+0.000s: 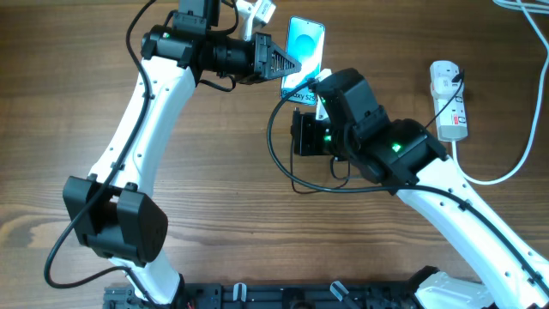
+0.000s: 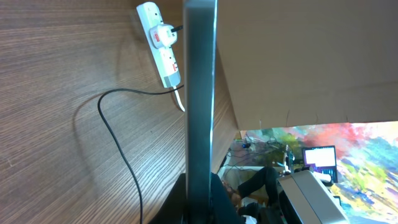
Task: Plug charger to phone and switch on socket
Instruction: 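Push the USB-C plug up into the phone's bottom port with the right gripper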
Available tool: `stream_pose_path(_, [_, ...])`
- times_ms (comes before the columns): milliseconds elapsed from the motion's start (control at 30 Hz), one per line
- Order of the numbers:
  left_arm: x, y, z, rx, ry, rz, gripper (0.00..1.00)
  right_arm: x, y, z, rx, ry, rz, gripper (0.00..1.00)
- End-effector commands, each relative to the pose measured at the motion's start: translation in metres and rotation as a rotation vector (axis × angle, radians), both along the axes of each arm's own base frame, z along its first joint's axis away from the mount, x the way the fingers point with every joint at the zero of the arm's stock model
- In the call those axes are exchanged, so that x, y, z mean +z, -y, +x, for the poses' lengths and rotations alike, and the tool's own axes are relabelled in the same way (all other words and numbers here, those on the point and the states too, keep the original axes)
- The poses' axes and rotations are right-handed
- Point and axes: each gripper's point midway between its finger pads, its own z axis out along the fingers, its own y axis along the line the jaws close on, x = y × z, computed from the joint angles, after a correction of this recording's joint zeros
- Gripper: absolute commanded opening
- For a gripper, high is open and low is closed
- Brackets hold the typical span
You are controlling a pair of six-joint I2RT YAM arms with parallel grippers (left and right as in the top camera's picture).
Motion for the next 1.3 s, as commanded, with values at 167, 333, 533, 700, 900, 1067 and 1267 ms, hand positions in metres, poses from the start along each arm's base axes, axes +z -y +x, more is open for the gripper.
stream_pose_path(167, [0.0160, -0.0006, -0.0038, -0.005, 0.078, 0.003, 0.04, 0.0026, 0.0013, 0.0072, -0.014, 0.013, 0.003, 0.04])
stream_pose_path(333, [0.0137, -0.0020, -0.0015, 0.007, 0.081, 0.019, 0.04, 0.0022, 0.0015, 0.0068, -0.001, 0.020, -0.005, 0.04])
stream_pose_path(533, [0.0145, -0.0007, -0.0027, 0.003, 0.077, 0.013, 0.04, 0.0022, 0.0012, 0.0070, -0.002, 0.020, -0.004, 0.04])
stream_pose_path(700, [0.0145, -0.0008, -0.0027, 0.002, 0.078, 0.013, 0.04, -0.0016, -0.0056, 0.0057, 0.049, 0.016, 0.000, 0.04])
stream_pose_path(900, [0.0144, -0.0008, -0.0028, 0.001, 0.079, 0.014, 0.04, -0.0011, -0.0041, 0.0083, 0.038, 0.026, -0.007, 0.04])
stream_pose_path(1067, [0.0144, -0.0008, -0.0027, 0.001, 0.080, 0.014, 0.04, -0.0006, -0.0026, 0.0110, 0.032, 0.040, -0.016, 0.04])
stream_pose_path(1267, [0.0144, -0.0008, -0.0028, 0.001, 0.079, 0.014, 0.04, 0.0009, -0.0028, 0.0133, 0.042, 0.061, -0.023, 0.04])
